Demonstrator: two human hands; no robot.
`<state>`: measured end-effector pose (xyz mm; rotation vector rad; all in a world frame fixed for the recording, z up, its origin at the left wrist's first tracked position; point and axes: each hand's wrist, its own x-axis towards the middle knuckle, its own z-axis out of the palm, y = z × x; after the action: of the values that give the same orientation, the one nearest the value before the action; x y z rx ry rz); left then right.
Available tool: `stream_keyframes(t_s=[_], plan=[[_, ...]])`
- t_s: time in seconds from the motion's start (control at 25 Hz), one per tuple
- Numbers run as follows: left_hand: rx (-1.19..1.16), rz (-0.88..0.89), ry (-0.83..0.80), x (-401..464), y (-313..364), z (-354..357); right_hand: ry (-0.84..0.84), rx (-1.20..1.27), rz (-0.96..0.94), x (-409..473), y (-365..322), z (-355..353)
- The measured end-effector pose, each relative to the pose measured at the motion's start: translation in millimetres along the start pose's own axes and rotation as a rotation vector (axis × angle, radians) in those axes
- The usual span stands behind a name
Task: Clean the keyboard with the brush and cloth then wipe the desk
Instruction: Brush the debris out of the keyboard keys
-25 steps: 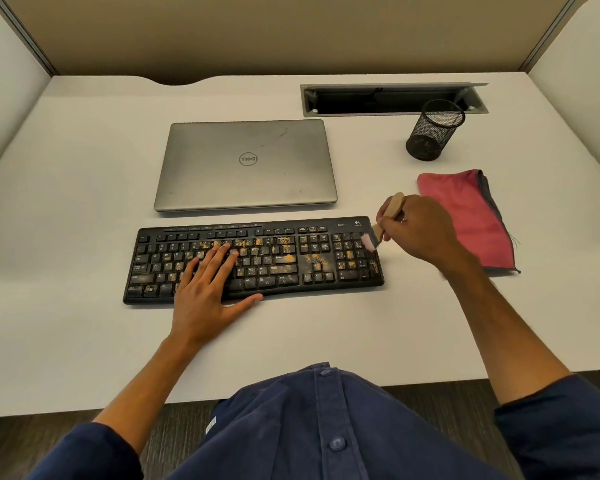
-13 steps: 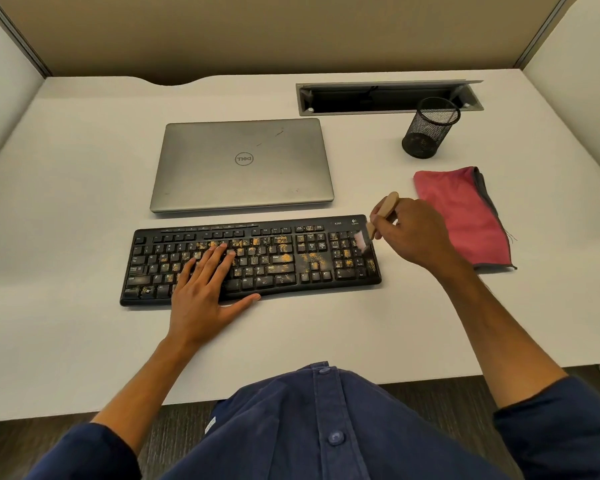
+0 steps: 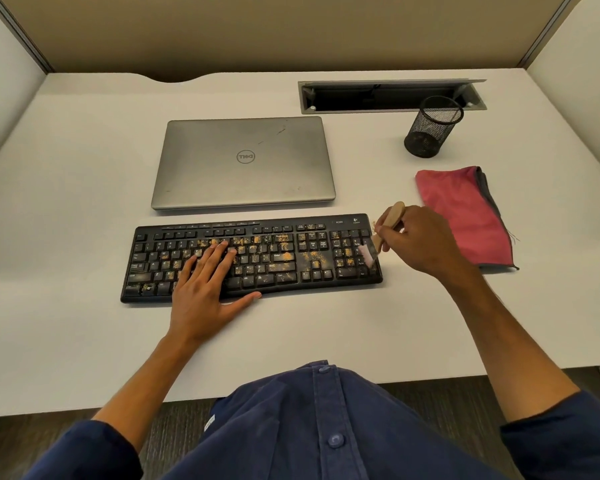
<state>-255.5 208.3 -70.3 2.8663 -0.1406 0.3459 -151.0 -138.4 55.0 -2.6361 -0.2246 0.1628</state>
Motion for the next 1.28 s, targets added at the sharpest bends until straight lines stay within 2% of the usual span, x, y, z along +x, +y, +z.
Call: stream_keyframes(t_s=[0.08,0.32,0.48,0.6,0.72,1.0,1.08,1.16,1.28], plan=[[0.001,-0.002,0.004,-0.5,-0.1,0.1,-0.023,0.007,0.014,-4.1,0.7,0.6],[-0.001,-0.008,-0.006,-0.5,0.7,-0.9,0.075,-0.04,0.058,-10.9,10.8,1.1],[-0.001,-0.008,-0.011,-0.6,0.5,-1.0,0.083,0.116,0.062,-16.5,13.1,3.0],[-0.003,-0.01,-0.022,-0.5,1.3,-1.5,0.104,0.07,0.091,-21.2,13.6,4.8],[-0.004,-0.014,-0.018,-0.6,1.0,-1.9,0.084,0.18,0.057,-25.0,14.4,4.1],[-0.012,-0.005,-0.01,0.3,-0.8,-0.8,0.086,0.055,0.078,-27.5,20.1,4.4],[-0.014,-0.001,-0.007,0.4,-1.3,-0.8,0.157,0.005,0.084,-24.6,22.2,1.2],[-0.017,-0.001,0.001,0.4,-1.5,-0.3,0.224,0.108,0.078,-21.2,20.5,1.6],[-0.009,0.008,0.012,0.1,-1.1,0.4,0.165,0.188,0.075,-14.6,18.4,2.4]])
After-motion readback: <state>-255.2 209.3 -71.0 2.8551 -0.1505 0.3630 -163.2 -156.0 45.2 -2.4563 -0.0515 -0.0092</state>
